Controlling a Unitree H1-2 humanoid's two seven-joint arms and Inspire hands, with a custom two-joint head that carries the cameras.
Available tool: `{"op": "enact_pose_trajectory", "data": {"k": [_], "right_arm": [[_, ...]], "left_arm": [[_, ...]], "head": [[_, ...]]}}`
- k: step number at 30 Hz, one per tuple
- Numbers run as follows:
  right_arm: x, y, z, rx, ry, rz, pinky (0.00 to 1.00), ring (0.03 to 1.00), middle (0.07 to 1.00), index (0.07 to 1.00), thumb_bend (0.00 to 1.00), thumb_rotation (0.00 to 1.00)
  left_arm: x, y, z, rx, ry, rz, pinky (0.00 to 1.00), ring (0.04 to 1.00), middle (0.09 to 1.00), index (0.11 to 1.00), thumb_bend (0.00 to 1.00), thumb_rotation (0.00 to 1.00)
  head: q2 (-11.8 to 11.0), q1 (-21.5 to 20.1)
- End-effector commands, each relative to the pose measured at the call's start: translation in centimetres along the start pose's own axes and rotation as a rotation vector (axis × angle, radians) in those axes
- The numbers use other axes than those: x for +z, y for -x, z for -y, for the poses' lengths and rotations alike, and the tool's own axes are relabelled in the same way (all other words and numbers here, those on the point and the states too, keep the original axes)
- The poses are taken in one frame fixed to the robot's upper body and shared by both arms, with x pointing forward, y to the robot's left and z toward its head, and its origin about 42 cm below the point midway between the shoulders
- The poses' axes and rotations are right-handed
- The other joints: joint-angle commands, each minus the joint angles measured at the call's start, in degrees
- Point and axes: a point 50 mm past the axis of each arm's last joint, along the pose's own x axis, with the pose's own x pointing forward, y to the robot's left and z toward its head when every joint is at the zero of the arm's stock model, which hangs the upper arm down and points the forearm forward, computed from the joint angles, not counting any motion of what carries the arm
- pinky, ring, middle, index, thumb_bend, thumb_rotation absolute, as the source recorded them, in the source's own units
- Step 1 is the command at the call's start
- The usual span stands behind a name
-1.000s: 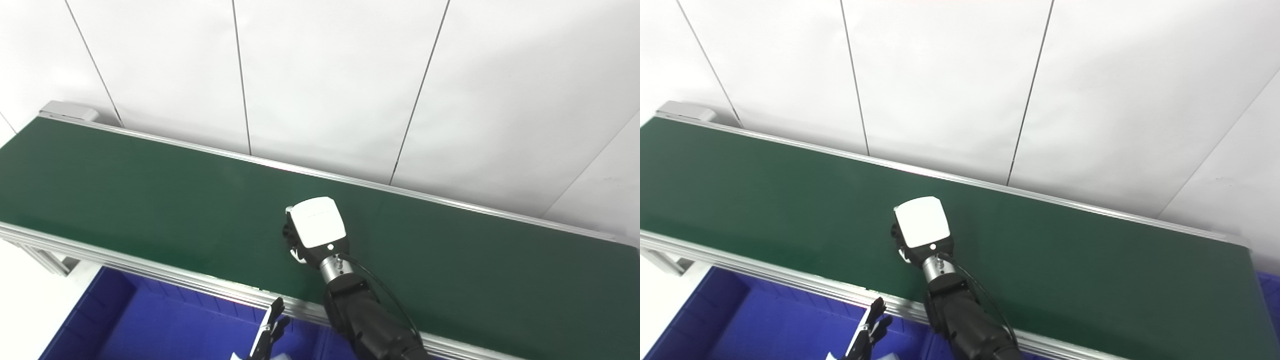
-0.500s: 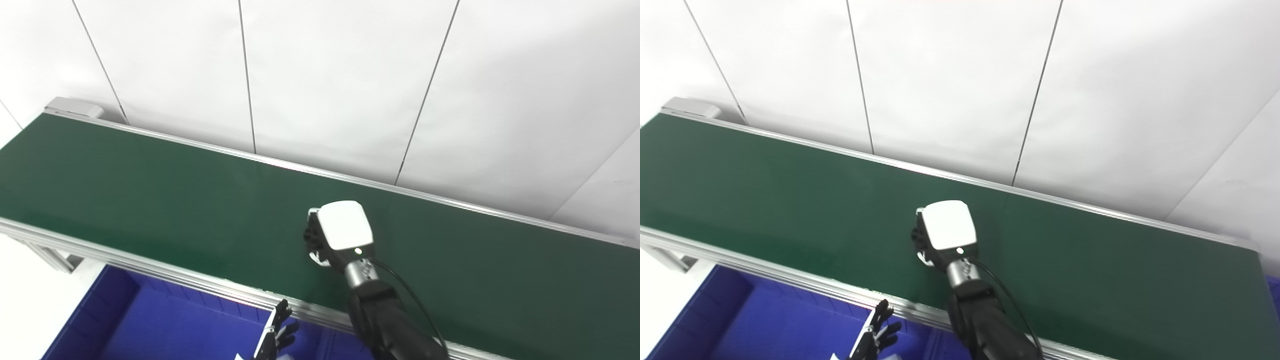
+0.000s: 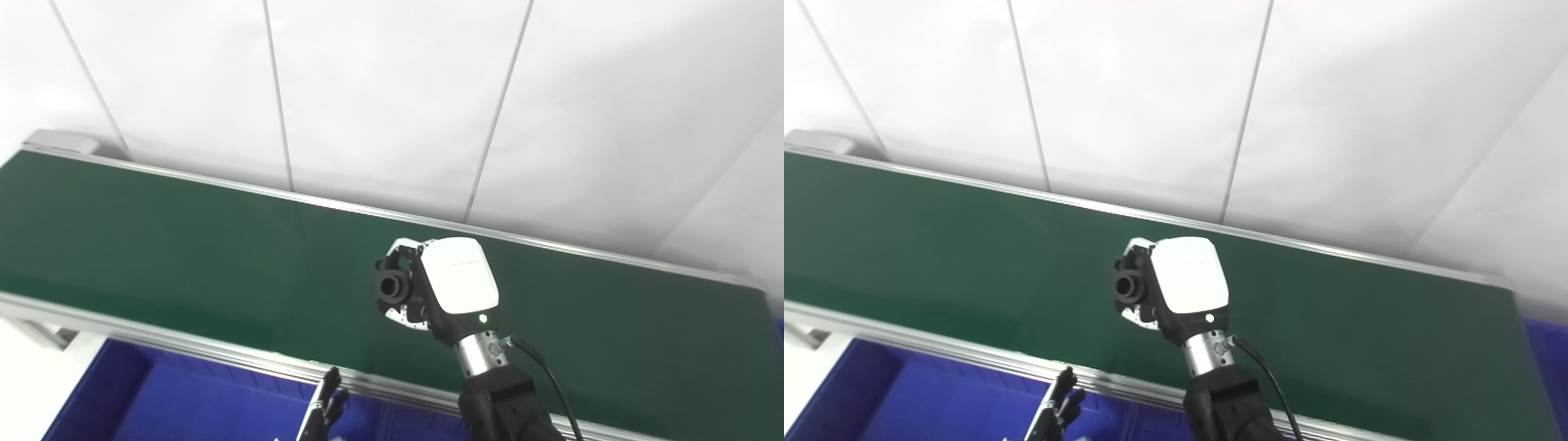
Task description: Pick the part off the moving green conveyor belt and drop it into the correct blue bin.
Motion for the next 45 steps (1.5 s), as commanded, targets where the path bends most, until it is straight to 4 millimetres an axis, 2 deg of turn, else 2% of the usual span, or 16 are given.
{"op": "enact_pose_trajectory", "data": {"k": [1, 4, 6, 8, 11, 14, 19, 25, 30, 34, 42, 45], "right_arm": [[0.6, 0.4, 1.5, -0.062, -0.014, -0.017, 0.09, 0.157, 0.250, 0.483, 0.51, 0.13], [0.3, 2.0, 2.2, -0.060, -0.004, -0.057, 0.10, 0.161, 0.254, 0.485, 0.51, 0.13], [0.1, 3.5, 2.5, -0.049, -0.004, -0.087, 0.09, 0.159, 0.251, 0.485, 0.51, 0.13], [0.2, 5.3, 3.0, -0.025, -0.010, -0.119, 0.09, 0.160, 0.252, 0.485, 0.51, 0.13], [0.5, 7.0, 3.7, -0.014, -0.017, -0.149, 0.10, 0.166, 0.262, 0.486, 0.51, 0.13], [1.2, 9.2, 4.5, -0.001, -0.019, -0.192, 0.10, 0.162, 0.256, 0.486, 0.51, 0.13], [2.6, 12.3, 5.2, 0.033, -0.047, -0.263, 0.10, 0.164, 0.262, 0.485, 0.51, 0.14], [4.1, 16.2, 5.6, 0.091, -0.062, -0.319, 0.09, 0.151, 0.243, 0.485, 0.51, 0.13], [4.5, 19.4, 5.0, 0.153, -0.057, -0.388, 0.09, 0.152, 0.246, 0.486, 0.51, 0.13], [4.3, 20.8, 4.0, 0.210, -0.049, -0.425, 0.10, 0.166, 0.259, 0.485, 0.51, 0.13], [2.6, 21.6, 2.0, 0.272, -0.042, -0.491, 0.11, 0.182, 0.280, 0.486, 0.51, 0.13], [2.0, 21.9, 1.5, 0.364, -0.007, -0.554, 0.15, 0.233, 0.349, 0.488, 0.51, 0.14]], "left_arm": [[1.1, 0.1, 0.1, 0.009, 0.026, 0.019, 0.99, 0.983, 1.000, 1.000, 0.61, 0.88], [1.4, 0.1, -0.6, 0.010, 0.062, 0.003, 1.00, 0.998, 1.000, 1.000, 0.65, 0.88], [1.7, 0.2, -1.1, 0.003, 0.072, 0.005, 1.00, 1.000, 1.000, 1.000, 0.64, 0.90], [2.2, 0.1, -1.7, -0.006, 0.071, 0.012, 1.00, 1.000, 1.000, 1.000, 0.63, 0.93], [3.1, 0.1, -2.2, -0.011, 0.060, 0.018, 1.00, 1.000, 1.000, 1.000, 0.63, 0.96], [3.9, 0.2, -2.9, -0.016, 0.063, 0.015, 1.00, 1.000, 1.000, 1.000, 0.64, 0.98], [4.9, 0.2, -3.8, -0.022, 0.093, 0.006, 1.00, 1.000, 1.000, 1.000, 0.55, 0.95], [5.5, 0.2, -4.2, -0.022, 0.097, 0.016, 1.00, 1.000, 1.000, 1.000, 0.54, 0.95], [5.9, 0.2, -4.3, -0.011, 0.107, 0.016, 1.00, 1.000, 1.000, 1.000, 0.56, 0.93], [6.1, 0.2, -4.4, -0.010, 0.106, 0.013, 1.00, 1.000, 1.000, 1.000, 0.57, 0.91], [6.1, 0.3, -4.3, -0.008, 0.100, 0.015, 1.00, 1.000, 1.000, 1.000, 0.59, 0.88], [6.0, 0.3, -4.3, -0.010, 0.107, 0.018, 1.00, 1.000, 1.000, 1.000, 0.60, 0.86]], "head": [[0.4, -1.9], [1.1, -3.8], [2.4, -5.5], [5.0, -7.3], [7.1, -8.6], [9.8, -11.9], [11.8, -14.6], [13.5, -16.6], [14.7, -16.9], [15.1, -16.6], [15.0, -15.4], [14.9, -14.7]]}}
